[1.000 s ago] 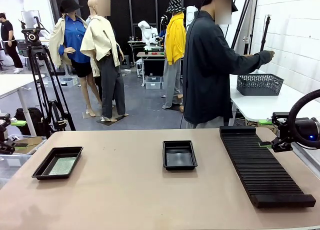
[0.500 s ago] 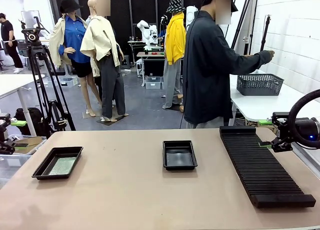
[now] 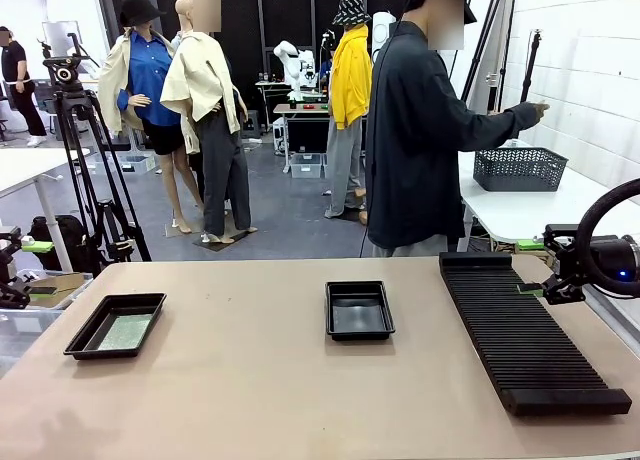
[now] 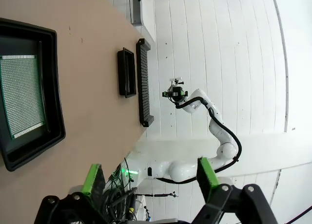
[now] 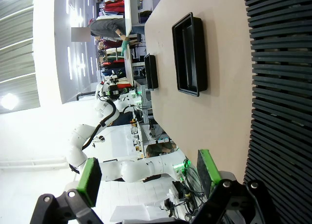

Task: Inspect and transfer BCBs to ESD trays.
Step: Pick up the Blank PCB from the PCB Rack and place it in the right ESD tray.

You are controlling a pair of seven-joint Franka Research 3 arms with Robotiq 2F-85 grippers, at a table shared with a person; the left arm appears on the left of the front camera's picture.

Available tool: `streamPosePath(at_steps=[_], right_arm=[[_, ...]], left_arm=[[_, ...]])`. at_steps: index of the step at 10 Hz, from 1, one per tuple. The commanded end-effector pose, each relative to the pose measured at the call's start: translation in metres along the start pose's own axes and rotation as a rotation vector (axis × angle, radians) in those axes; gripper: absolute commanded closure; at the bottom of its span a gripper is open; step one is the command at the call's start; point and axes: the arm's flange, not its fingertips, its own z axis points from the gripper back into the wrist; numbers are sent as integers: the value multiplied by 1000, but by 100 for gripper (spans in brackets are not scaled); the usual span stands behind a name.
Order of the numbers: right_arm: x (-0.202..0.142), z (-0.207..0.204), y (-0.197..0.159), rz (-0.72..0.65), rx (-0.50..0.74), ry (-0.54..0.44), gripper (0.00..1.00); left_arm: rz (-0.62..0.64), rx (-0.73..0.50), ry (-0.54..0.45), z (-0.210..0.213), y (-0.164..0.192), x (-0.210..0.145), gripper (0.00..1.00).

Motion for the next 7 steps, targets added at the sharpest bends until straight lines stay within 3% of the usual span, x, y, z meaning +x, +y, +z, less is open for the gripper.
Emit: streamPosePath(at_steps=[1, 7], right_arm=[[-4, -1, 1, -2, -1, -4, 0], [-4, -1, 1, -2, -1, -4, 0]], left_arm=[[-3, 2, 0, 1, -1, 0, 0], [-3, 2, 0, 1, -1, 0, 0]])
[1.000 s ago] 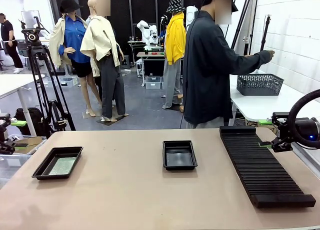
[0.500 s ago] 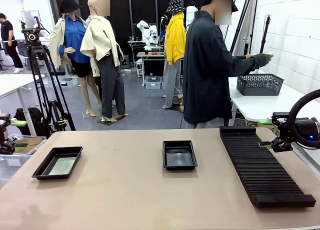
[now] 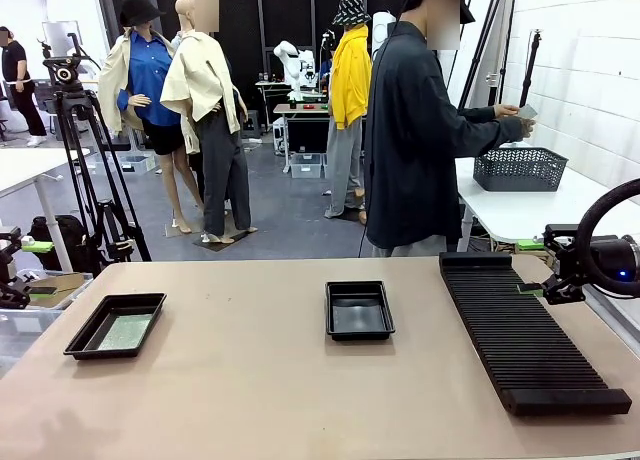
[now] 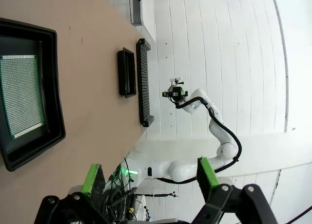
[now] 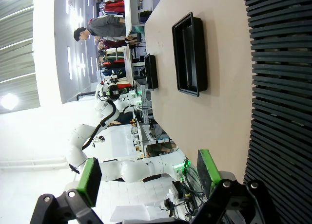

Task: Inspect and transfer BCBs to ESD trays.
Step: Pick up the Blank PCB from the PCB Rack and place it in the right ESD tray.

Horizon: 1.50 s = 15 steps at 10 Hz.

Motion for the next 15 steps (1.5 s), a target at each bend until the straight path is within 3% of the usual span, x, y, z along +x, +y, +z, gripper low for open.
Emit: streamPosePath(at_steps=[1, 15], right_arm=[[-4, -1, 1, -2, -1, -4, 0], [-4, -1, 1, -2, -1, -4, 0]], left_arm=[[-3, 2, 0, 1, -1, 0, 0], [-3, 2, 0, 1, -1, 0, 0]])
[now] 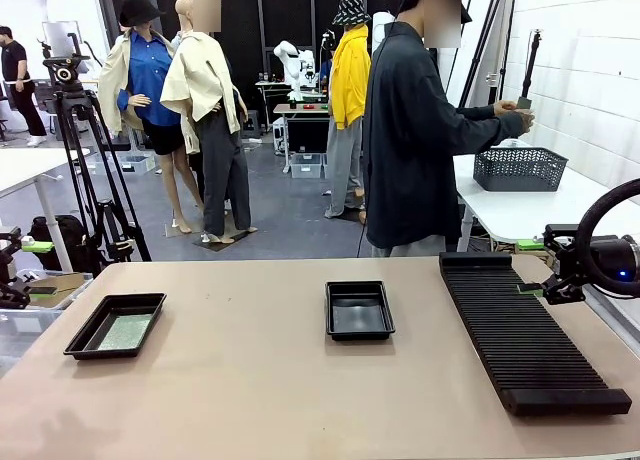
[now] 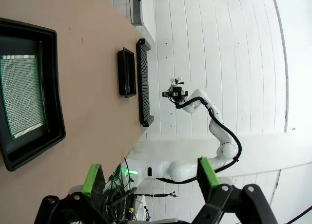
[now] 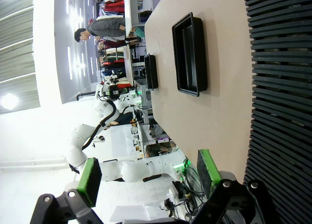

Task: Inspect and transfer BCBs to ESD trays.
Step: Pick up the Blank PCB from the PCB Rack and place it in the right ESD tray.

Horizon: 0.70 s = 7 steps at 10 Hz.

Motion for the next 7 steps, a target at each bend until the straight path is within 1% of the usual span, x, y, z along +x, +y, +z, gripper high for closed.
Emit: streamPosePath(at_steps=[1, 7], right_arm=[[-4, -1, 1, -2, -1, -4, 0], [-4, -1, 1, -2, -1, -4, 0]], left_arm=[[-3, 2, 0, 1, -1, 0, 0], [-3, 2, 0, 1, -1, 0, 0]])
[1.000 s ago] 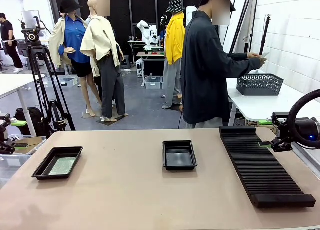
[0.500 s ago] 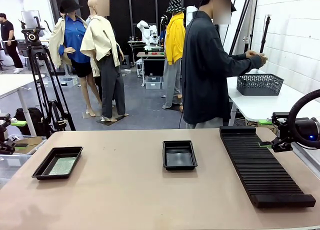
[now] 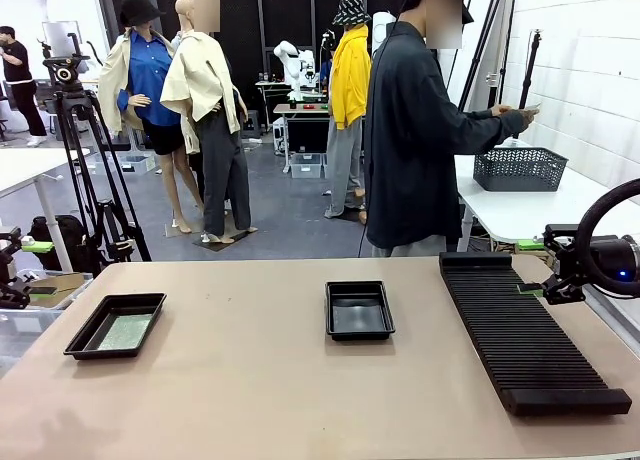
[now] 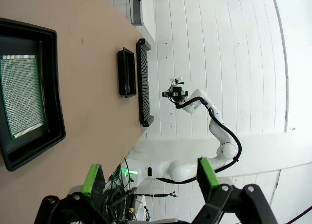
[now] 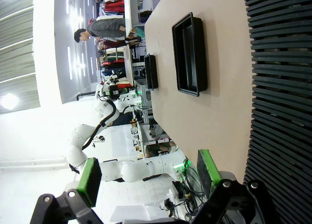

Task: Inspect and transfer BCBs to ESD trays.
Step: Pick up the Blank PCB from the PCB Rack and place it in the right ESD tray.

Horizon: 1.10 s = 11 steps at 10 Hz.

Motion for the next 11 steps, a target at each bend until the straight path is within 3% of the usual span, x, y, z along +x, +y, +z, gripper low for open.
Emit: streamPosePath(at_steps=[1, 11], right_arm=[[-4, -1, 1, -2, -1, -4, 0], [-4, -1, 1, -2, -1, -4, 0]], left_arm=[[-3, 2, 0, 1, -1, 0, 0], [-3, 2, 0, 1, -1, 0, 0]])
